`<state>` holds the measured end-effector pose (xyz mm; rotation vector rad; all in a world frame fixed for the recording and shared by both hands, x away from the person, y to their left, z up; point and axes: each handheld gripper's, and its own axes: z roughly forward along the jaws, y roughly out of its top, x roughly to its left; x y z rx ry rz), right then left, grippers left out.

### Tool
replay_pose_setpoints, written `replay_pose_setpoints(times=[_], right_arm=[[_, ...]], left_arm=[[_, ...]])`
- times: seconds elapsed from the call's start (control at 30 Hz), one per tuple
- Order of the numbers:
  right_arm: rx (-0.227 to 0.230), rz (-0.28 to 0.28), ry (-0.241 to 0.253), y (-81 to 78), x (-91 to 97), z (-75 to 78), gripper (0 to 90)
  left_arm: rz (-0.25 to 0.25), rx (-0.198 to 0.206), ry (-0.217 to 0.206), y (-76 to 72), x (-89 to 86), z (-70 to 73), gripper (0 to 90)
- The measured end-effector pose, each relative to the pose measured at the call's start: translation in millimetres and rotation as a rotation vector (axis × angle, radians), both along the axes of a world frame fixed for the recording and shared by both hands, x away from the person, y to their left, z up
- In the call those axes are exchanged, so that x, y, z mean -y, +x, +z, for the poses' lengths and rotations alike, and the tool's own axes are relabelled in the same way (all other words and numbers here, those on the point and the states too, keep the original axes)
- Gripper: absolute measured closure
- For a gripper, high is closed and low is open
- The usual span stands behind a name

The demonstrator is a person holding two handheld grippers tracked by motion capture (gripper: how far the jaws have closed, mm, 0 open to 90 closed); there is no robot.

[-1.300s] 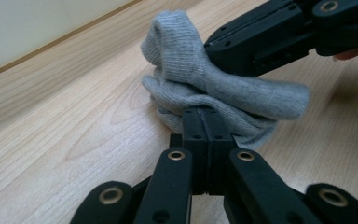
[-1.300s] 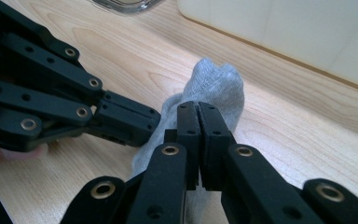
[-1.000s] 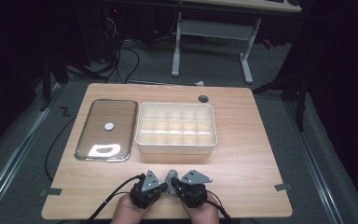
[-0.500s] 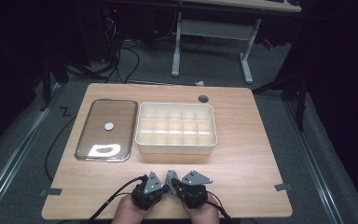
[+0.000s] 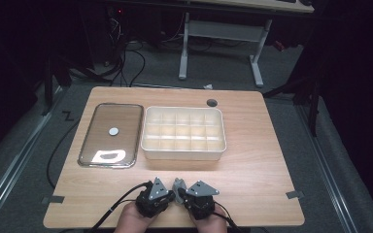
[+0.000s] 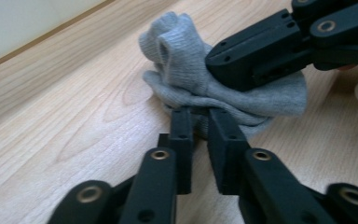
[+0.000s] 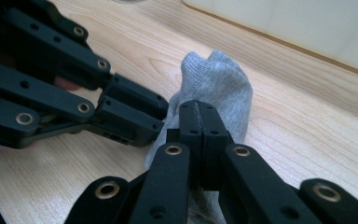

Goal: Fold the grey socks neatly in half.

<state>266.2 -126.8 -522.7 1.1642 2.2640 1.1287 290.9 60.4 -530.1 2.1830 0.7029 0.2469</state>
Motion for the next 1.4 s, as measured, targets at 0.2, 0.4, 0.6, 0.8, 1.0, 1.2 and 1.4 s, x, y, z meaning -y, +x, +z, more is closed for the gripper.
replay_pose_setpoints(times=[0.2,0.4,0.6,0.8,1.0,1.2,1.4], right_arm=[[0.009,0.001,-0.003,-0.9,-1.4,-1.2,90.0],[0.012,-0.001,0.004,-1.1,-1.0,-2.3,90.0],[0.015,0.008,0.011,-0.7,0.4,-3.0,90.0],[0.010,0.011,0.023,-0.4,1.9,-3.5,90.0],[0.005,0.016,0.038,-0.1,3.9,-4.3,90.0],[0.008,0.021,0.036,-0.2,3.7,-4.4,90.0],[0.016,0.017,0.041,-1.5,2.7,-5.1,90.0]], left_arm=[[0.034,0.021,-0.072,3.2,-11.8,7.7,66.7],[0.045,0.040,-0.118,3.9,-20.0,15.2,66.2],[0.037,0.060,-0.154,4.0,-18.5,28.0,89.9],[0.014,0.048,-0.182,12.8,5.8,40.5,87.9],[0.022,0.046,-0.125,20.5,26.0,32.3,84.3],[0.059,0.045,-0.101,23.7,15.4,18.0,84.6],[0.059,0.077,-0.084,21.5,12.0,8.8,85.2]])
